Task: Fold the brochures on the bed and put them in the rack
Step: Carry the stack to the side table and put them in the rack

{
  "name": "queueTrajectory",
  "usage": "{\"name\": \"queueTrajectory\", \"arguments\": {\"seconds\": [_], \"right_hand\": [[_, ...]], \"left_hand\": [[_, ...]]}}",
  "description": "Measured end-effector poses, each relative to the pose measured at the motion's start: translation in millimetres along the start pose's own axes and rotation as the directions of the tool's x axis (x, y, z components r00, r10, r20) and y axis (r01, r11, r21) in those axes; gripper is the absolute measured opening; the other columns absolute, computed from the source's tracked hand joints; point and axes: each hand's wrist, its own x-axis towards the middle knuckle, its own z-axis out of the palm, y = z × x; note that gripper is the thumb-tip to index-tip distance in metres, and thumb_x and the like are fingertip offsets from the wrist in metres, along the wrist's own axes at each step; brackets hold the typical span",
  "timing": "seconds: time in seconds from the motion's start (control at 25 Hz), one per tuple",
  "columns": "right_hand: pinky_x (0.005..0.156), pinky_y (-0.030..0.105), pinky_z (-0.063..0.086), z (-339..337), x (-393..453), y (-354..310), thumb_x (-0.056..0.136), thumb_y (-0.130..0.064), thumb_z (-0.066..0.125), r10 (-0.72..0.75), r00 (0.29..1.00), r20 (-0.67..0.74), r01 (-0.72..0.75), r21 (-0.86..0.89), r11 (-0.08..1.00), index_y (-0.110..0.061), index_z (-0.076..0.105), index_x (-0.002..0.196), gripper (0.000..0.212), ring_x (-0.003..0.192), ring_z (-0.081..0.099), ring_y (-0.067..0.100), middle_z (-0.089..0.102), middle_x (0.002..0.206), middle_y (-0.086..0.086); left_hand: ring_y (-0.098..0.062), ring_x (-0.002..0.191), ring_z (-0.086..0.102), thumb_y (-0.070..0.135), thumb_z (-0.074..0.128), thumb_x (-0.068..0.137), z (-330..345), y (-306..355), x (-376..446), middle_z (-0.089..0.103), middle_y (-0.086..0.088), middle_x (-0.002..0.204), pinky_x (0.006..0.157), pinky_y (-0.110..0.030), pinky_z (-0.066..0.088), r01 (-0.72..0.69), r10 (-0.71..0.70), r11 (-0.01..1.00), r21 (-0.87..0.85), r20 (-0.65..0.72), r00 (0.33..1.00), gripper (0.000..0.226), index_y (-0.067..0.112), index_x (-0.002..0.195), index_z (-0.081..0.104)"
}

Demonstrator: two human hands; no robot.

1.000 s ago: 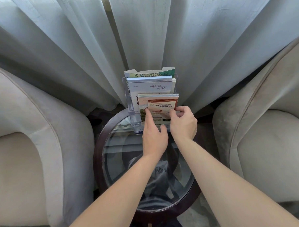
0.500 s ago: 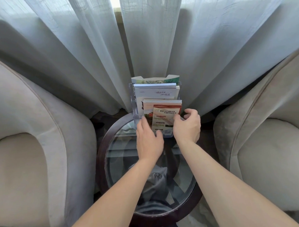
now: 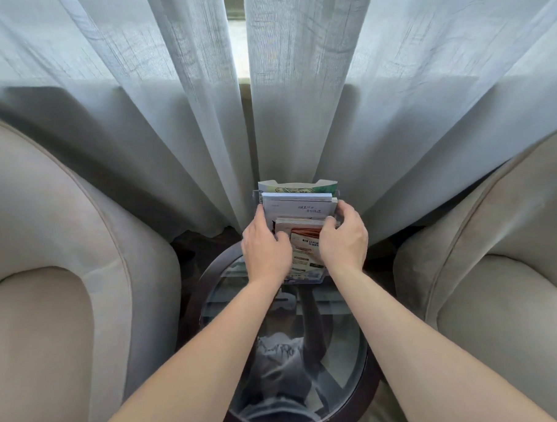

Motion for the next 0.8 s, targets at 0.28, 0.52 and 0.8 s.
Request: {"name": "queueTrajectory", "arguments": {"seconds": [0.28, 0.52, 0.8], "right_hand": [[0.107, 0.048, 0.041, 1, -2, 6, 0.095, -0.017, 0.05, 0.015, 1.0, -0.021, -0.014, 0.019, 1.0, -0.02, 0.055, 0.14, 0.045, 0.123, 0.053, 0.023, 0.059, 0.134, 0.0], [0.107, 0.049, 0.044, -2, -3, 8, 0.095, -0.02, 0.052, 0.02, 1.0, -0.016, -0.02, 0.017, 1.0, -0.023, 0.05, 0.143, 0.048, 0.124, 0.053, 0.021, 0.055, 0.137, -0.002], [0.1, 0.048, 0.049, 1, -11, 10, 0.092, -0.023, 0.058, -0.029, 0.997, -0.067, 0.028, -0.017, 0.999, -0.028, 0.053, 0.123, 0.032, 0.115, 0.054, 0.014, 0.054, 0.123, -0.009]], "left_hand": [[-0.024, 0.133, 0.039, 0.016, 0.046, 0.092, 6, 11, -2, 0.054, -0.001, 0.141, 0.117, -0.043, 0.019, -0.001, 0.003, 0.998, 0.057, -0.02, 1.0, 0.062, 0.02, 0.152, 0.031], [-0.025, 0.135, 0.04, 0.014, 0.047, 0.093, 8, 6, -6, 0.04, 0.002, 0.15, 0.114, -0.046, 0.035, 0.013, -0.009, 0.997, -0.082, 0.052, 0.999, 0.064, 0.026, 0.153, 0.027], [0.002, 0.114, 0.037, 0.016, 0.051, 0.093, 12, 3, -15, 0.037, 0.009, 0.143, 0.094, -0.022, 0.032, 0.016, -0.011, 0.983, -0.181, 0.028, 1.0, 0.058, 0.027, 0.147, 0.032]]}}
